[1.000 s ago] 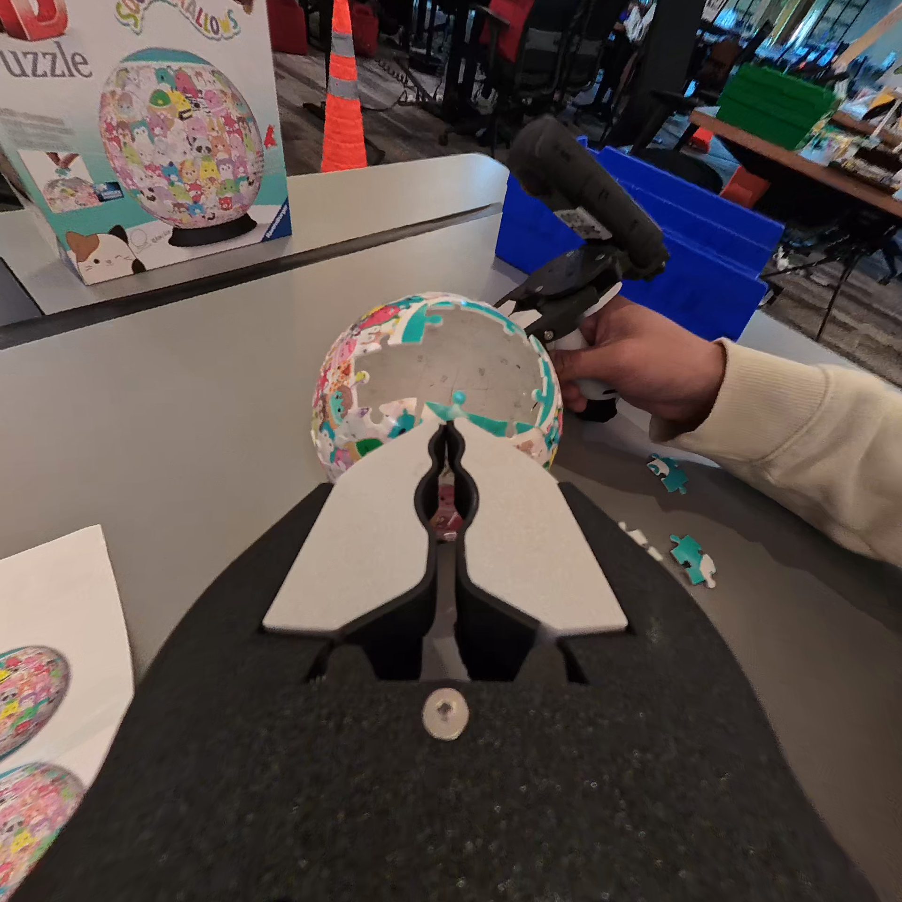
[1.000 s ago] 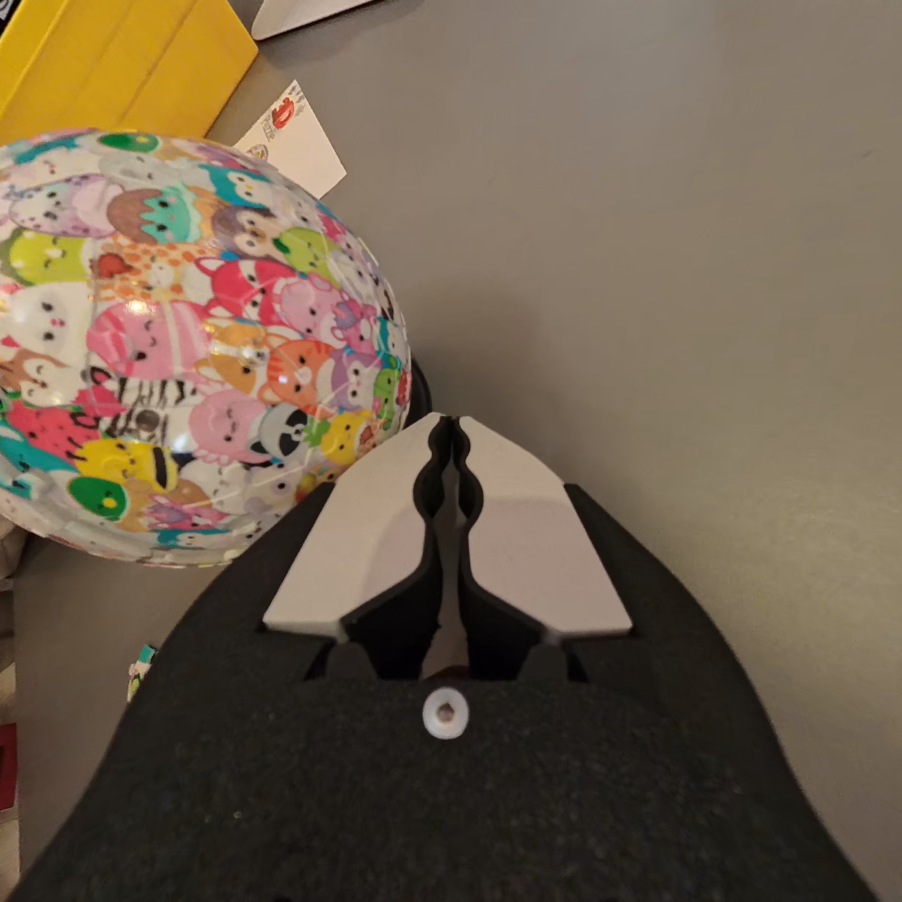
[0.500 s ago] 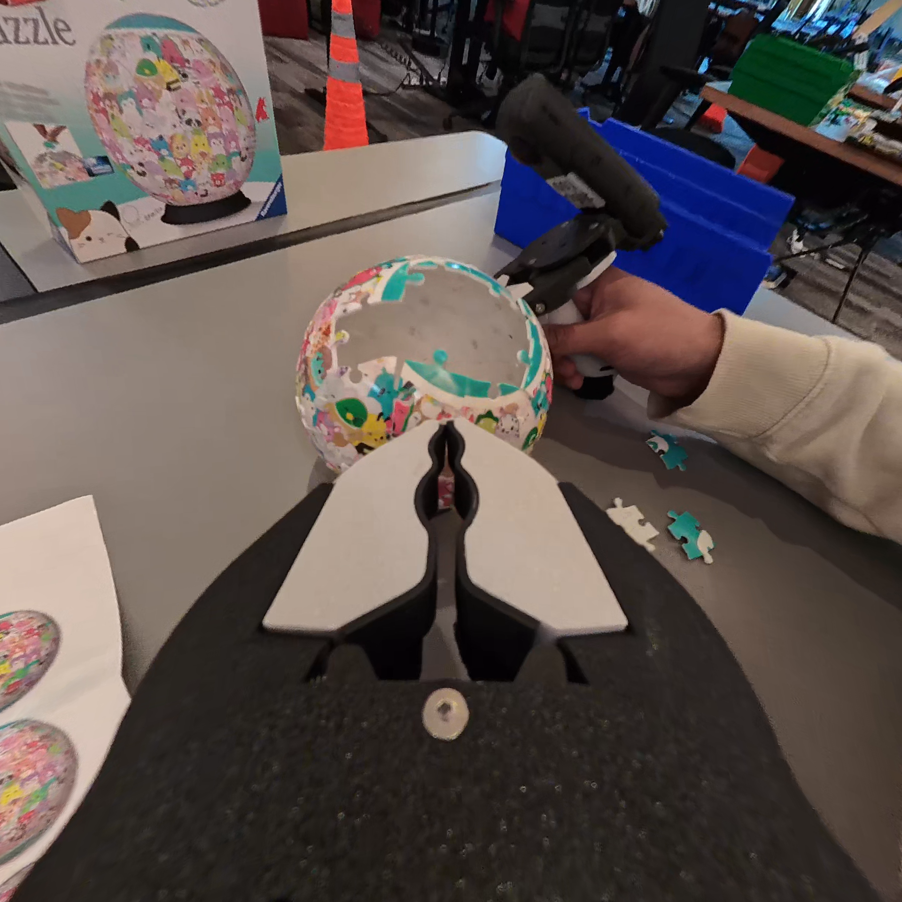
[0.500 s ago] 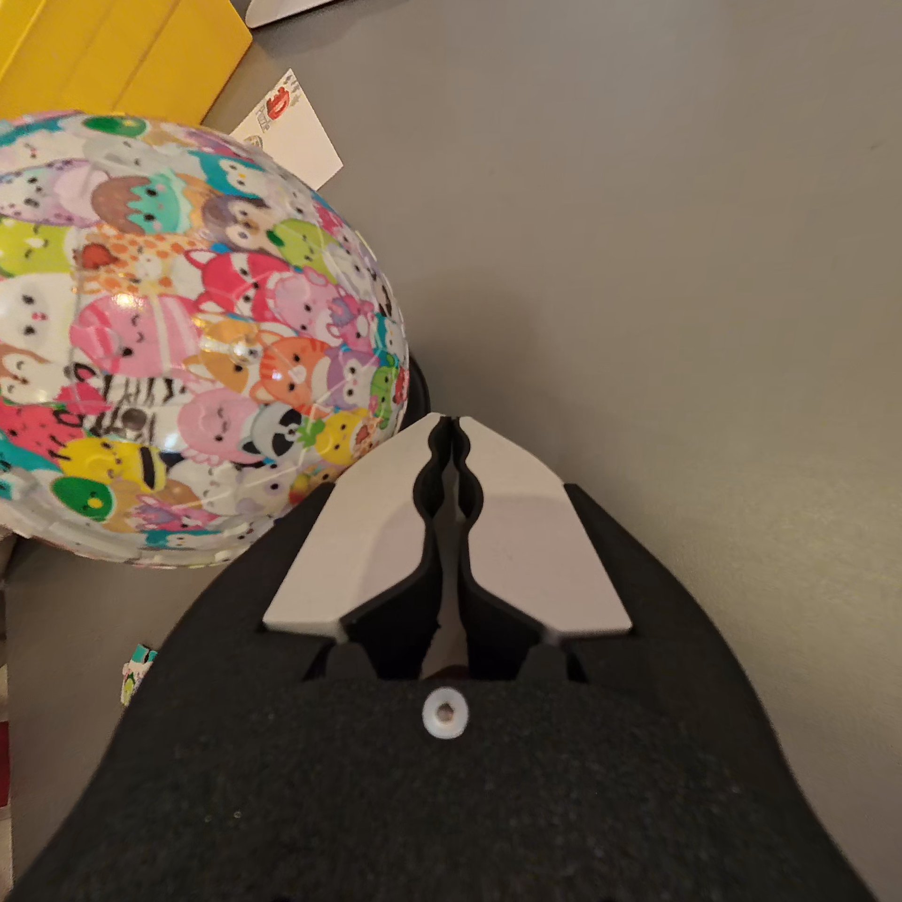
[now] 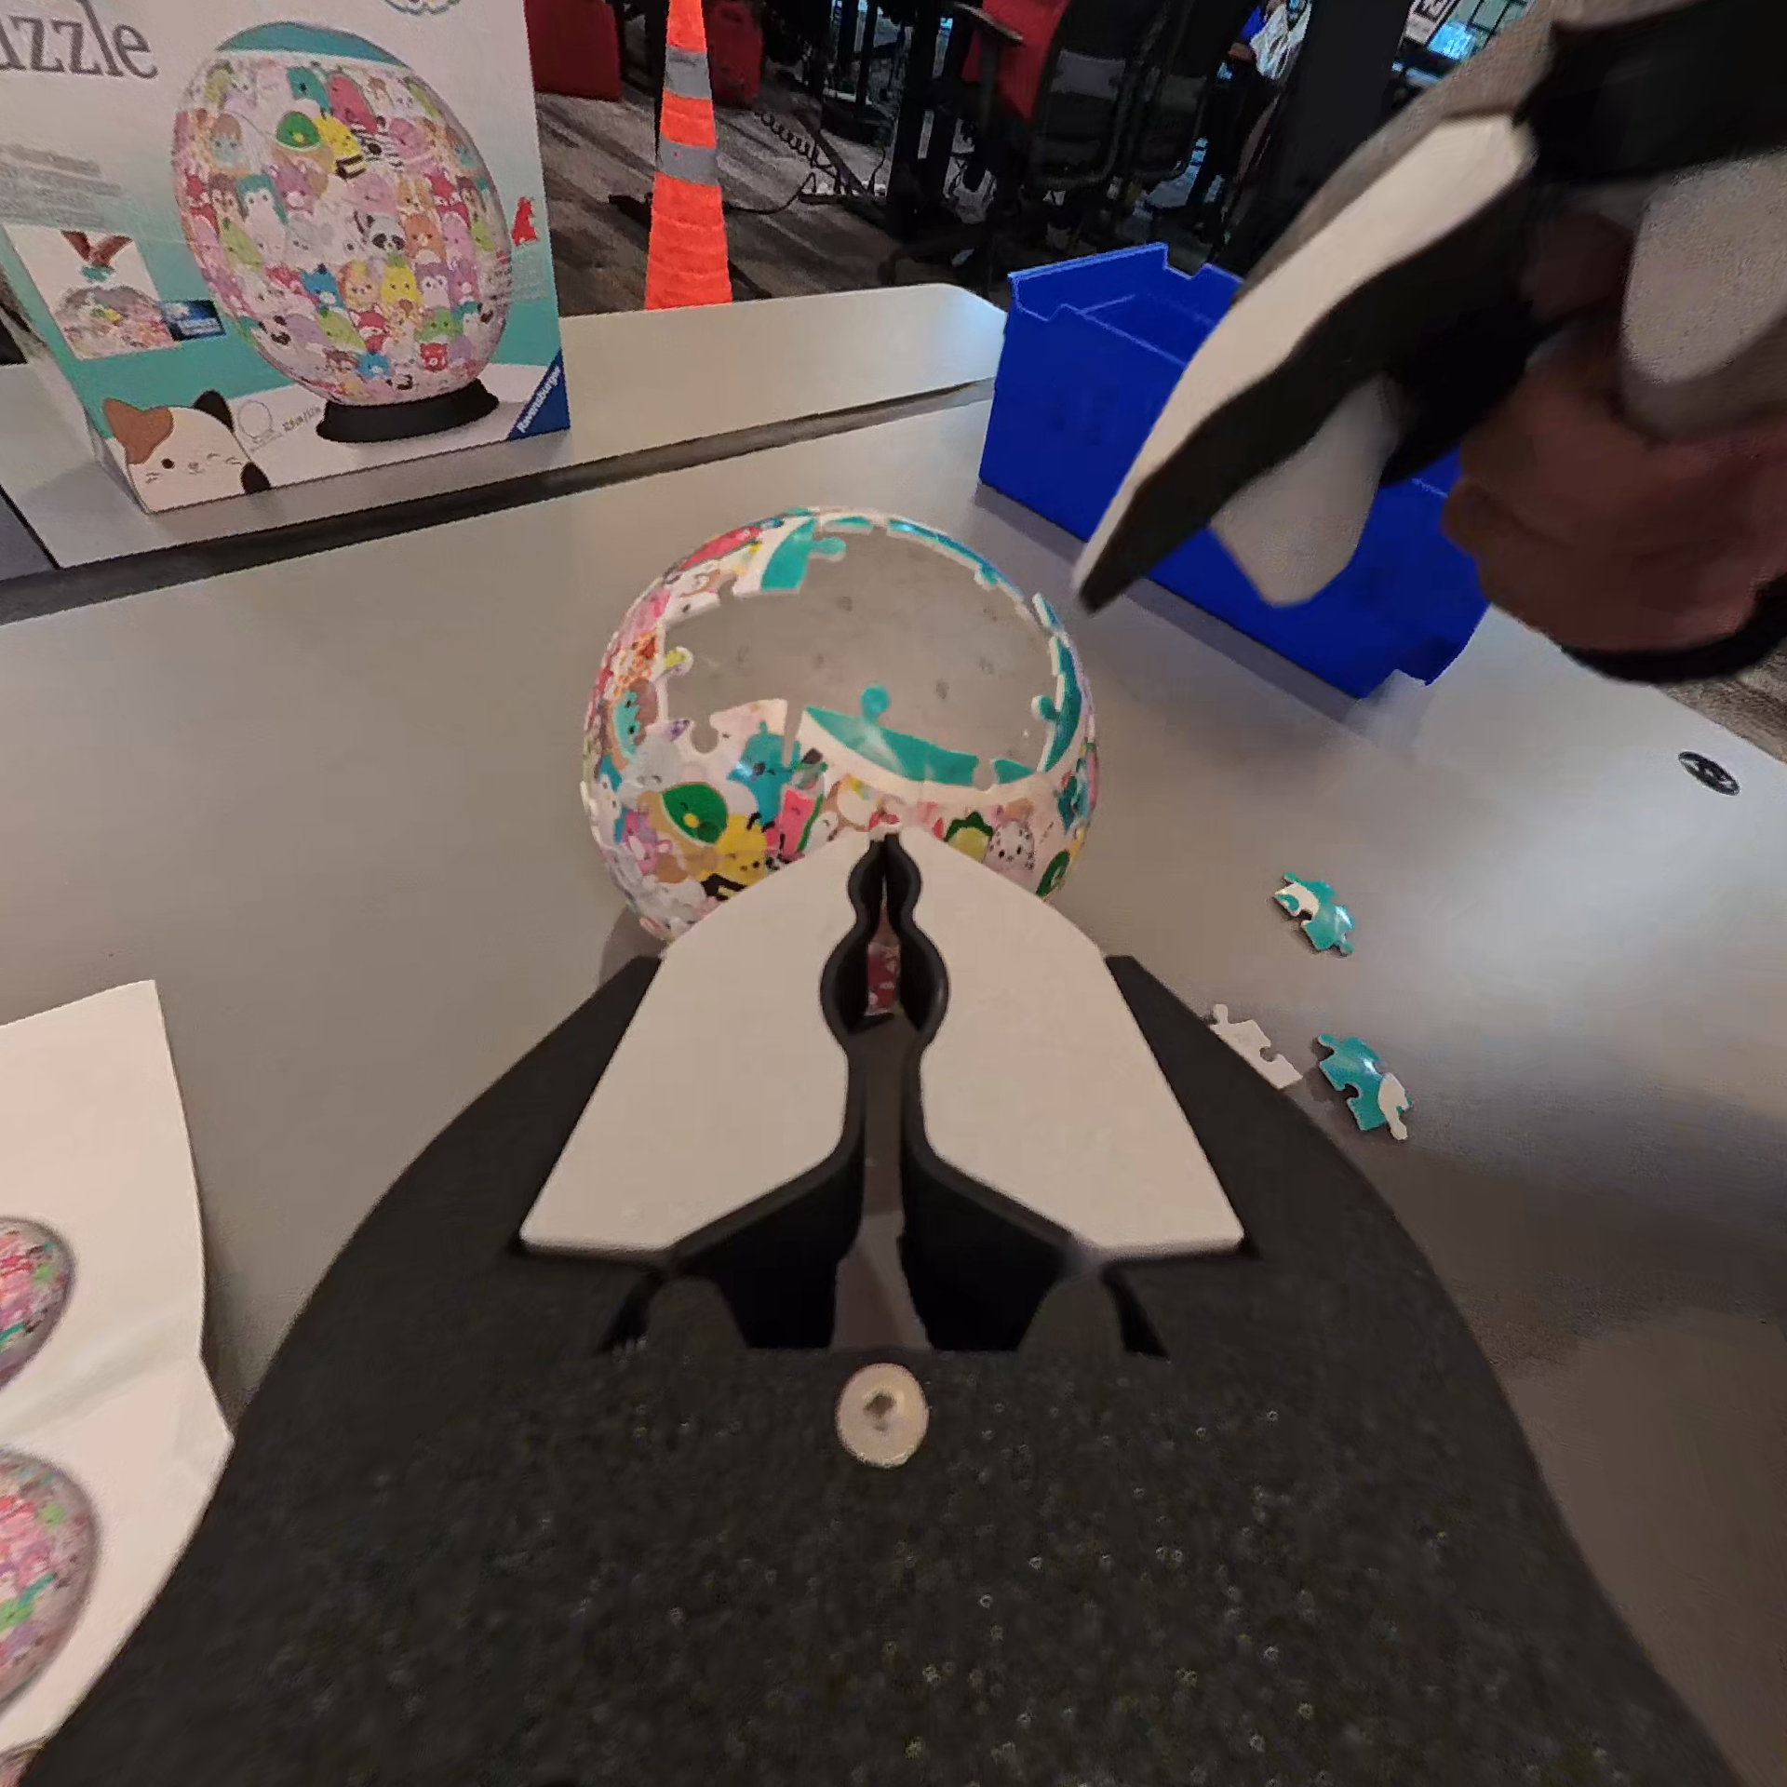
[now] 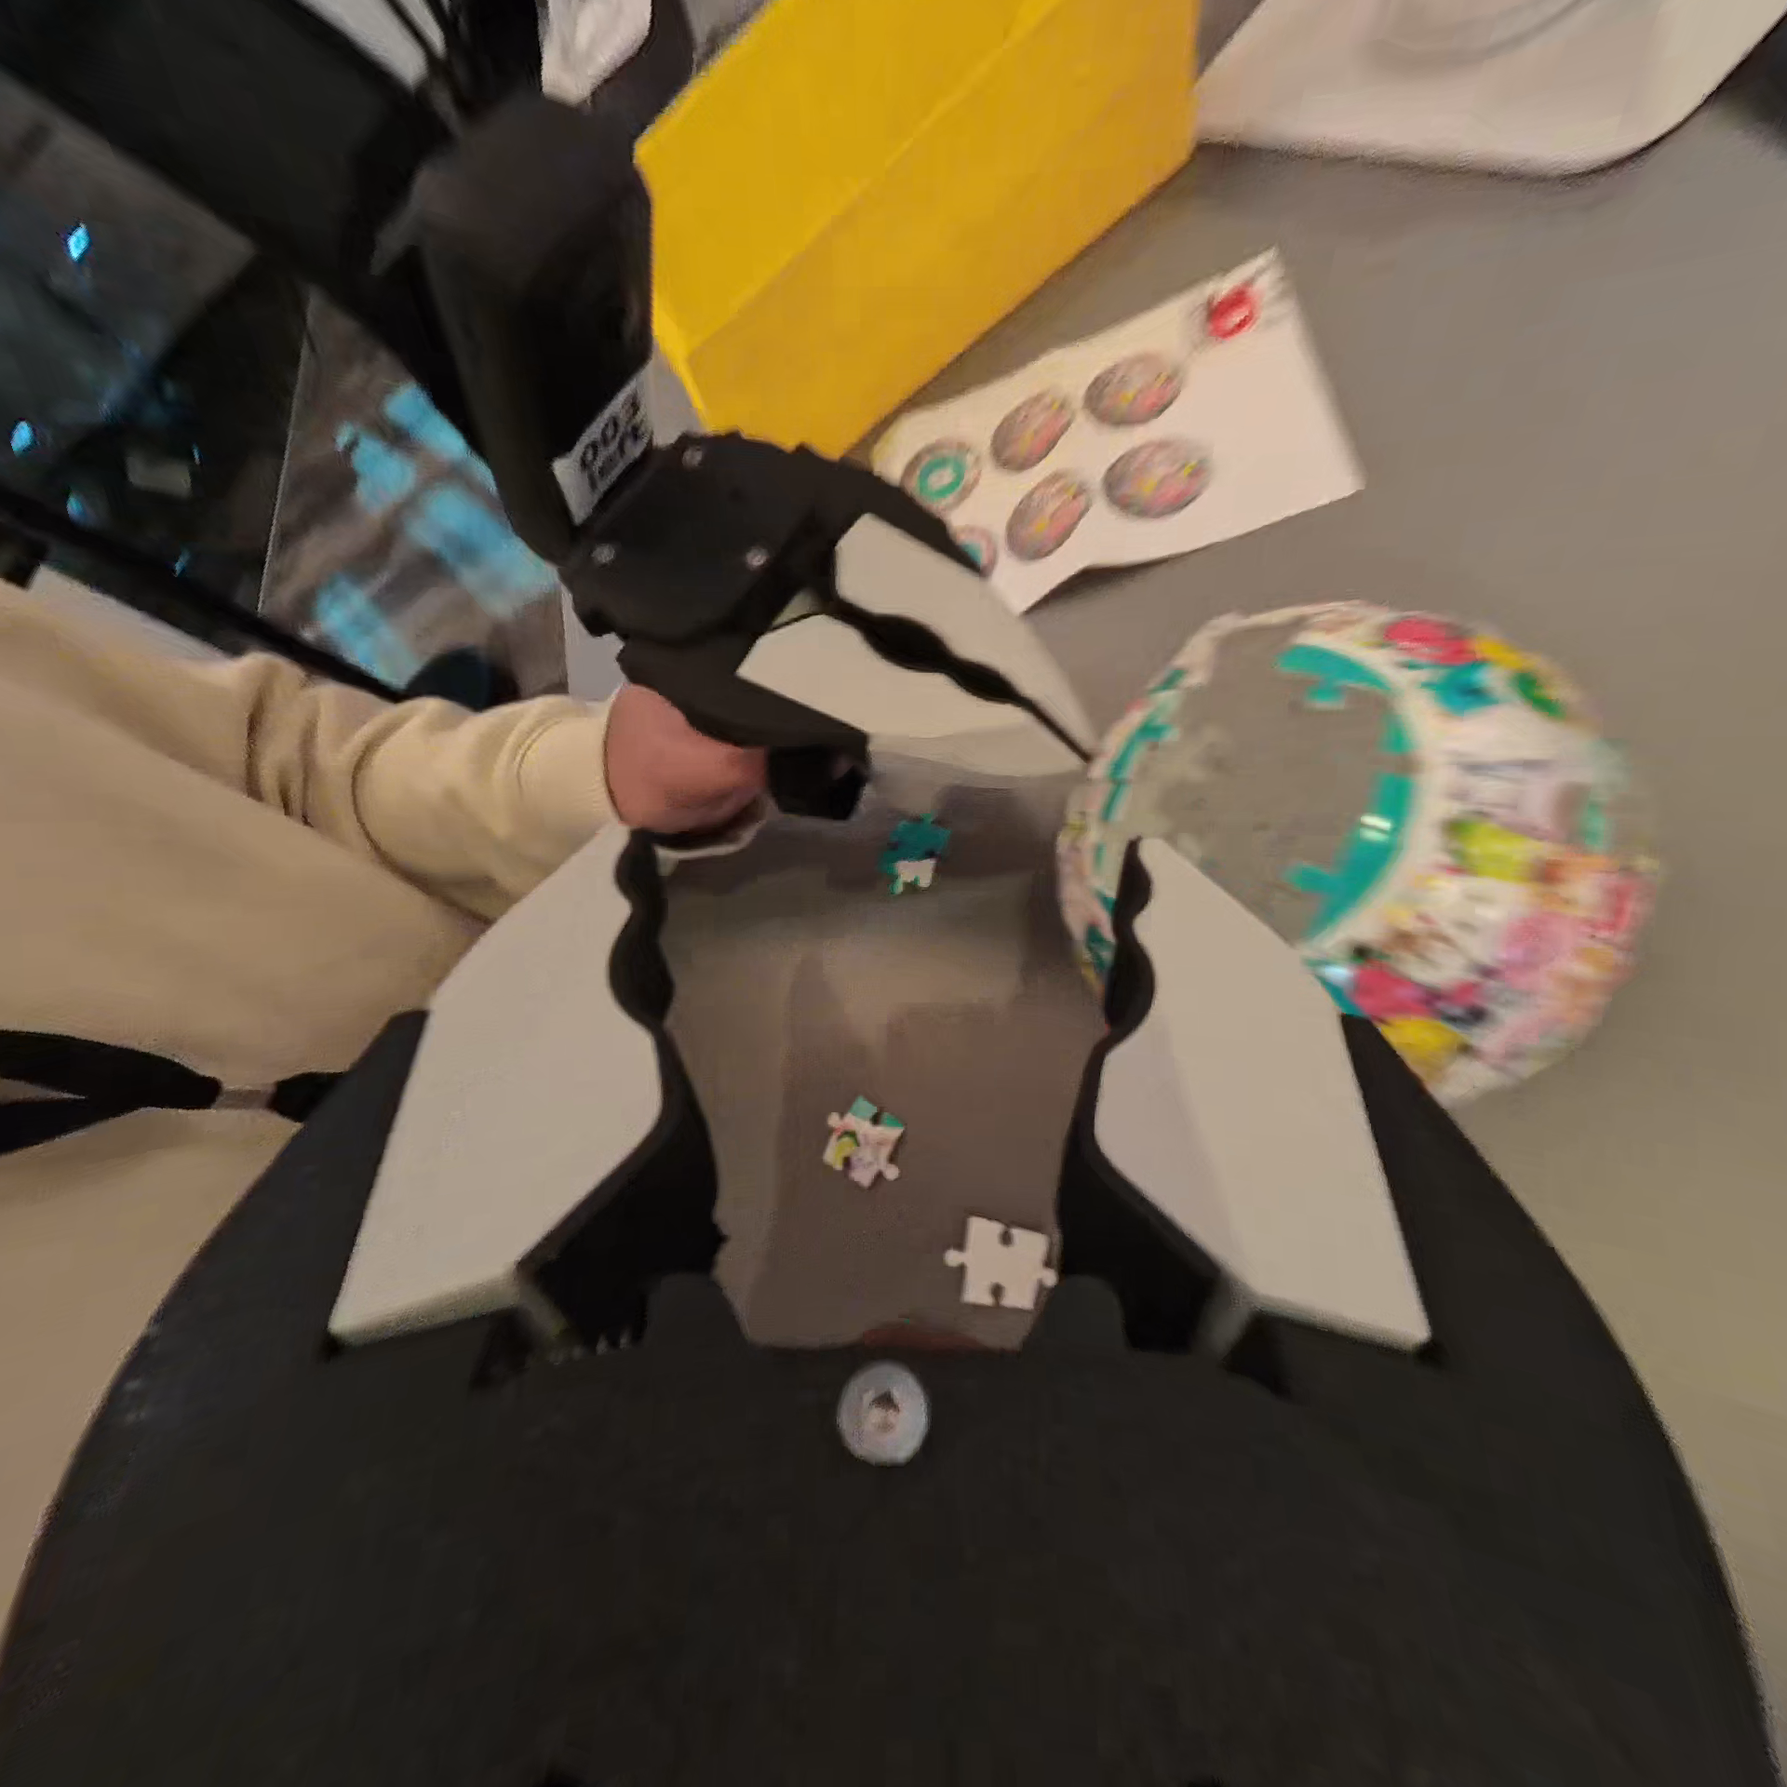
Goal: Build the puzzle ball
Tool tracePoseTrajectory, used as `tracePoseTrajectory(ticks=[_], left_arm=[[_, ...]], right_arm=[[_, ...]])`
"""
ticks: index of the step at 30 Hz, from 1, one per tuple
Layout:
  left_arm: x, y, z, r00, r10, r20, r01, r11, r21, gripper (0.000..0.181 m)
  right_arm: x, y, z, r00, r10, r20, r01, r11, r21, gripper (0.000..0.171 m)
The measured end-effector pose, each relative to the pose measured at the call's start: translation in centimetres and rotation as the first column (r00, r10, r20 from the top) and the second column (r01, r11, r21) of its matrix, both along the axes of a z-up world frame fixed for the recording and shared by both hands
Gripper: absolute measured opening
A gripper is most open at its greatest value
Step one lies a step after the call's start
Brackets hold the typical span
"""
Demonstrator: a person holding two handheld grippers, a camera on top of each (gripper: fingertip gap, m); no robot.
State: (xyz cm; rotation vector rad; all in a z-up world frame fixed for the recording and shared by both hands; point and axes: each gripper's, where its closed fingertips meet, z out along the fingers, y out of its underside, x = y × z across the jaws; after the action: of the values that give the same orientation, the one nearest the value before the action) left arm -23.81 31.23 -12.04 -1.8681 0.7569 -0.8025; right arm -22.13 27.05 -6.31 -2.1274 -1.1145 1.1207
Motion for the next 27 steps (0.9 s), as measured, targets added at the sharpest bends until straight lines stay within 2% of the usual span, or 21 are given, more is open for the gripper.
tracePoseTrajectory(ticks=[5,12,14,20,27], left_arm=[[-0.2,0.3,-0.1,1.0,0.005,0.004,-0.005,1.0,-0.005,0.0],[-0.2,0.4,-0.1,1.0,-0.003,0.021,0.003,1.0,-0.011,0.0],[-0.2,0.3,-0.1,1.0,-0.005,0.022,0.005,1.0,-0.007,0.0],[-0.3,0.6,-0.2,1.0,0.009,0.012,-0.009,1.0,0.004,0.0],[0.1,0.4,0.0,1.0,0.004,0.01,-0.004,1.0,0.007,0.0]], right_arm=[[-2.0,0.3,-2.9,0.983,-0.008,0.184,0.01,1.0,-0.008,0.115],[-3.6,0.6,-3.7,0.976,0.038,0.214,0.001,0.984,-0.179,0.107],[-3.6,0.8,-3.6,0.98,0.033,0.198,0.007,0.981,-0.196,0.102],[-3.7,0.7,-3.3,0.986,0.038,0.161,-0.002,0.976,-0.22,0.105],[-3.6,1.2,-3.1,0.99,0.025,0.141,0.011,0.969,-0.246,0.1]])
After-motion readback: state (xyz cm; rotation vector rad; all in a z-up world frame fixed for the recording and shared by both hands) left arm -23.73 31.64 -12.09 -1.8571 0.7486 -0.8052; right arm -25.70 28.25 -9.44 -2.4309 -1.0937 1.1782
